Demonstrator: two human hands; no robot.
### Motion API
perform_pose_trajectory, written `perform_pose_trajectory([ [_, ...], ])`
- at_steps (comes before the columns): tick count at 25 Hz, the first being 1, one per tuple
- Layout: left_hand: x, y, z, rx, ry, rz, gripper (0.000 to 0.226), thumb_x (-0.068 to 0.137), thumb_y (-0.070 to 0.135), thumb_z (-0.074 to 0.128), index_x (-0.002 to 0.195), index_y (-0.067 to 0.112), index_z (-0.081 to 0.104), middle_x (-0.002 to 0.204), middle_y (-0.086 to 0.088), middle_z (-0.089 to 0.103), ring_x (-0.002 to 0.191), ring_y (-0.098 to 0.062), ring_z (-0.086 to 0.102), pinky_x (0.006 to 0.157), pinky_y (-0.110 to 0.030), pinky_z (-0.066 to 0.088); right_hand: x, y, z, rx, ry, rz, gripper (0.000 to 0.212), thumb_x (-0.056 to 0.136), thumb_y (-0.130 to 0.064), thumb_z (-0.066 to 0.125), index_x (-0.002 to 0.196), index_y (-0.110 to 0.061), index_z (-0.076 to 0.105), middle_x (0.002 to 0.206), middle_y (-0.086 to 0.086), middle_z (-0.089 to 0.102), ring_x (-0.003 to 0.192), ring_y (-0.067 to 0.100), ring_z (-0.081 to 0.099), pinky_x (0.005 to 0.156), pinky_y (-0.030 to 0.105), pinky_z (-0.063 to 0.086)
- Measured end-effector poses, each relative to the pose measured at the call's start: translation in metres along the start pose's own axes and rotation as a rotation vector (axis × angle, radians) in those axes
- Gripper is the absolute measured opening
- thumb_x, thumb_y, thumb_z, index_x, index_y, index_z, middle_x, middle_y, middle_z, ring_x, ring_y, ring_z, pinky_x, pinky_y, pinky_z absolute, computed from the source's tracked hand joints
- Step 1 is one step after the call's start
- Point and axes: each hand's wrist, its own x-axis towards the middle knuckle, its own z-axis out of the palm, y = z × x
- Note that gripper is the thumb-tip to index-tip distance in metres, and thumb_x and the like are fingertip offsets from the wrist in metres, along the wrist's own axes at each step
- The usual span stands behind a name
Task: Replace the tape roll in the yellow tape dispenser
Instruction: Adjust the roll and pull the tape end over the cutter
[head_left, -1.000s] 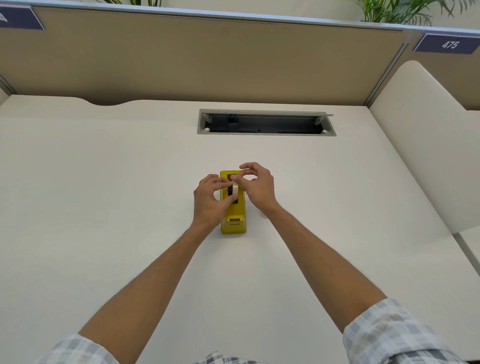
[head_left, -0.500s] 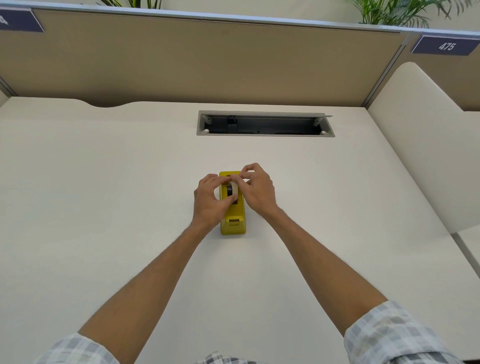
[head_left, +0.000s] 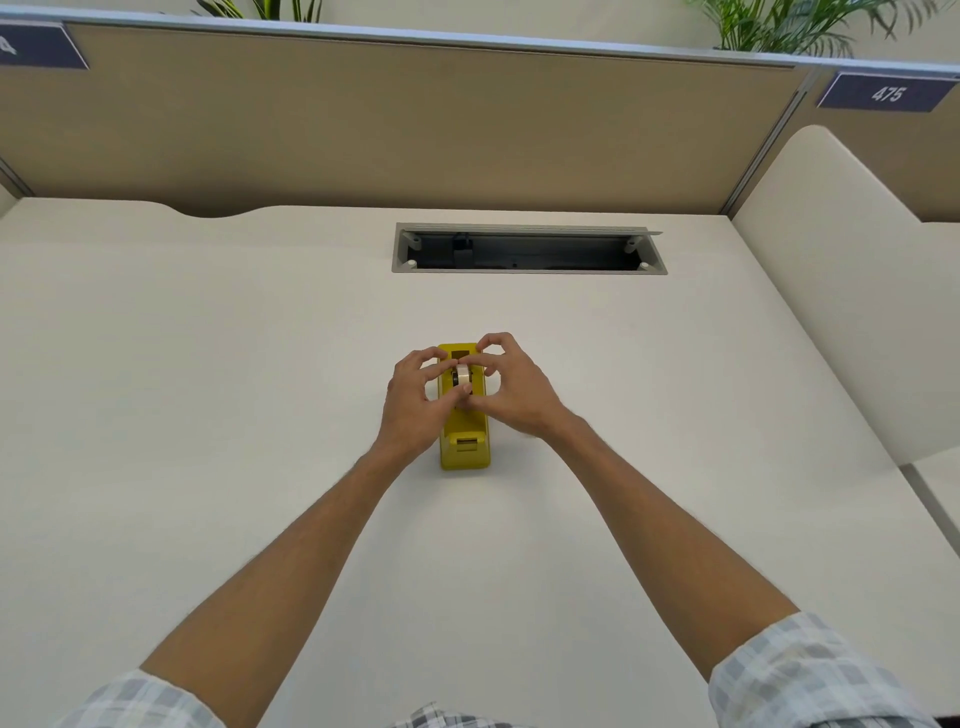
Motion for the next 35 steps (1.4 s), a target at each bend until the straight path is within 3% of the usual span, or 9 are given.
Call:
perform_pose_trajectory([
  [4, -0.004, -0.008, -0.002, 0.027, 0.003, 0.042, 0.035, 0.093, 0.015, 0.058, 0.128, 0.013, 0.060, 0.136, -0.001, 0.055, 0.134, -0.016, 0.040, 0.110, -0.040, 0.036, 0.002, -0.001, -0.001, -0.018, -0.008, 0.001, 0.055, 0.074, -0.044, 0.079, 0.124, -0.025, 0.064, 0.133, -0.010, 0.041, 0.098, 0.008, 0.052, 0.079, 0.029, 0.049],
  [7, -0.004, -0.014, -0.003, 0.101, -0.018, 0.060, 0.041, 0.093, 0.011, 0.057, 0.133, 0.014, 0.055, 0.140, 0.001, 0.054, 0.138, -0.016, 0.034, 0.113, -0.039, 0.033, 0.005, -0.003, -0.003, -0.071, 0.002, -0.007, 0.055, 0.077, -0.039, 0.078, 0.128, -0.024, 0.061, 0.132, -0.009, 0.044, 0.095, 0.007, 0.052, 0.079, 0.029, 0.049],
  [16, -0.001, -0.013, 0.003, 0.093, 0.041, 0.077, 0.030, 0.093, 0.025, 0.059, 0.122, 0.018, 0.065, 0.132, 0.005, 0.059, 0.133, -0.015, 0.038, 0.103, -0.035, 0.036, -0.003, -0.009, -0.002, -0.046, 0.069, -0.068, 0.040, 0.085, -0.041, 0.069, 0.123, -0.027, 0.062, 0.106, -0.007, 0.060, 0.086, 0.007, 0.054, 0.071, 0.024, 0.044],
  [19, -0.001, -0.009, 0.004, 0.082, 0.051, 0.074, 0.031, 0.091, 0.030, 0.062, 0.118, 0.017, 0.067, 0.129, 0.003, 0.061, 0.131, -0.016, 0.040, 0.103, -0.039, 0.037, -0.004, -0.010, -0.002, -0.017, 0.080, -0.073, 0.040, 0.088, -0.035, 0.068, 0.124, -0.020, 0.062, 0.107, -0.001, 0.062, 0.091, 0.012, 0.058, 0.075, 0.028, 0.048],
  [21, -0.001, -0.006, 0.005, 0.060, 0.065, 0.052, 0.034, 0.089, 0.032, 0.065, 0.117, 0.015, 0.068, 0.126, 0.002, 0.062, 0.130, -0.015, 0.042, 0.102, -0.033, 0.037, -0.006, -0.010, -0.002, 0.005, 0.086, -0.076, 0.042, 0.087, -0.027, 0.069, 0.127, -0.015, 0.061, 0.111, 0.001, 0.063, 0.096, 0.015, 0.060, 0.078, 0.031, 0.050],
  [24, -0.002, 0.003, 0.005, 0.003, 0.108, 0.013, 0.035, 0.086, 0.033, 0.068, 0.116, 0.014, 0.068, 0.120, 0.004, 0.063, 0.119, -0.010, 0.048, 0.086, -0.005, 0.035, -0.007, -0.013, -0.004, 0.017, 0.119, -0.092, 0.043, 0.087, -0.022, 0.070, 0.127, -0.012, 0.061, 0.114, 0.003, 0.064, 0.098, 0.015, 0.061, 0.081, 0.032, 0.053],
  [25, -0.003, 0.006, 0.004, -0.032, 0.119, 0.002, 0.034, 0.085, 0.032, 0.069, 0.115, 0.015, 0.069, 0.116, 0.005, 0.064, 0.113, -0.008, 0.051, 0.079, -0.002, 0.036, -0.008, -0.015, -0.005, 0.031, 0.133, -0.101, 0.042, 0.086, -0.021, 0.071, 0.126, -0.011, 0.061, 0.113, 0.003, 0.064, 0.097, 0.014, 0.061, 0.080, 0.032, 0.053],
  [30, -0.006, 0.028, -0.003, -0.290, 0.118, -0.102, 0.014, 0.079, 0.030, 0.076, 0.093, 0.030, 0.073, 0.085, 0.015, 0.071, 0.085, 0.002, 0.067, 0.070, -0.008, 0.048, -0.013, -0.025, -0.010, 0.029, 0.214, -0.147, 0.040, 0.084, -0.016, 0.072, 0.122, -0.010, 0.064, 0.111, 0.005, 0.067, 0.095, 0.018, 0.062, 0.081, 0.034, 0.054],
  [35, -0.005, 0.037, -0.012, -0.298, 0.121, -0.112, 0.015, 0.077, 0.022, 0.076, 0.092, 0.027, 0.075, 0.089, 0.012, 0.074, 0.083, 0.003, 0.069, 0.072, -0.012, 0.052, -0.020, -0.037, -0.009, -0.035, 0.305, -0.189, 0.037, 0.081, -0.016, 0.074, 0.116, -0.010, 0.066, 0.107, 0.004, 0.068, 0.091, 0.017, 0.063, 0.076, 0.034, 0.055],
])
